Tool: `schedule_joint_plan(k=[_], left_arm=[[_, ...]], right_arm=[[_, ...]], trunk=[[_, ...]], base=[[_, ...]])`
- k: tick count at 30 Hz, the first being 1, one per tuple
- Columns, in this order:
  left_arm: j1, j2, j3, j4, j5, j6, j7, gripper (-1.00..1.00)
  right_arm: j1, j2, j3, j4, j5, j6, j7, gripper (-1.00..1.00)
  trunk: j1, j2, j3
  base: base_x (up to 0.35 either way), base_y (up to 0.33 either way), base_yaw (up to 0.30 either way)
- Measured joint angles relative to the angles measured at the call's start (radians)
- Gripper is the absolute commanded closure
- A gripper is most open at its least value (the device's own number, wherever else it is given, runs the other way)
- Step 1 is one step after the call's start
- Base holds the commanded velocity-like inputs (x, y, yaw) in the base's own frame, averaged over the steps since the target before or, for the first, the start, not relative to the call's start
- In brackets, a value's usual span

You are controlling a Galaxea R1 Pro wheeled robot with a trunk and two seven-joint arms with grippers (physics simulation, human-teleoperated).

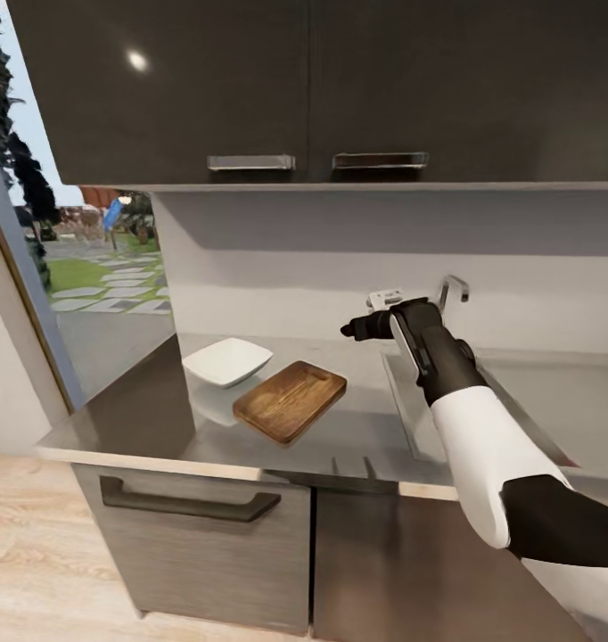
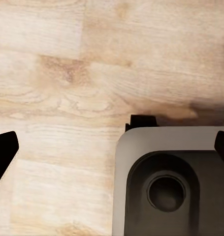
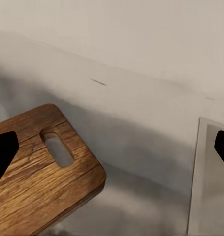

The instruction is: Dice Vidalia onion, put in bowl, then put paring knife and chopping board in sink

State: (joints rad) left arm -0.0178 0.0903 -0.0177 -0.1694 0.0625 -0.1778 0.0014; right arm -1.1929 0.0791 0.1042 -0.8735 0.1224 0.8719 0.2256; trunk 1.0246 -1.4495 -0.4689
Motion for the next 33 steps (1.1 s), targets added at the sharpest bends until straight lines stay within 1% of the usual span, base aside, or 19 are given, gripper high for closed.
schedule_joint_plan(k=[5,9,12,20,25,33], left_arm=[[0.0,0.0,-0.001,0.001,0.0,0.0,0.0,-1.0],[0.0,0.0,-0.001,0.001,0.0,0.0,0.0,-1.0],[0.0,0.0,-0.001,0.001,0.0,0.0,0.0,-1.0],[0.0,0.0,-0.002,0.001,0.0,0.0,0.0,-1.0],[0.0,0.0,-0.003,0.001,0.0,0.0,0.0,-1.0],[0.0,0.0,-0.002,0.001,0.0,0.0,0.0,-1.0]], right_arm=[[0.0,-0.003,0.0,0.059,0.001,-0.004,0.004,-1.0],[0.0,-0.026,0.001,0.09,0.0,-0.005,0.006,-1.0],[0.0,-0.032,0.001,0.097,-0.001,-0.006,0.006,-1.0],[0.0,-0.034,0.002,0.101,-0.001,-0.006,0.008,-1.0],[0.0,-0.033,0.004,0.103,-0.001,-0.006,0.007,-1.0],[0.0,-0.031,0.005,0.139,0.0,-0.006,0.007,-1.0]], trunk=[[0.0,0.0,0.0],[0.0,0.0,0.0],[0.0,0.0,0.0],[0.0,0.0,0.0],[0.0,0.0,0.0],[0.0,0.0,0.0]], base=[[0.083,0.0,0.0],[0.009,0.0,0.0],[0.002,0.0,0.0],[0.022,0.012,0.0],[0.164,0.122,0.0],[0.164,0.125,0.0]])
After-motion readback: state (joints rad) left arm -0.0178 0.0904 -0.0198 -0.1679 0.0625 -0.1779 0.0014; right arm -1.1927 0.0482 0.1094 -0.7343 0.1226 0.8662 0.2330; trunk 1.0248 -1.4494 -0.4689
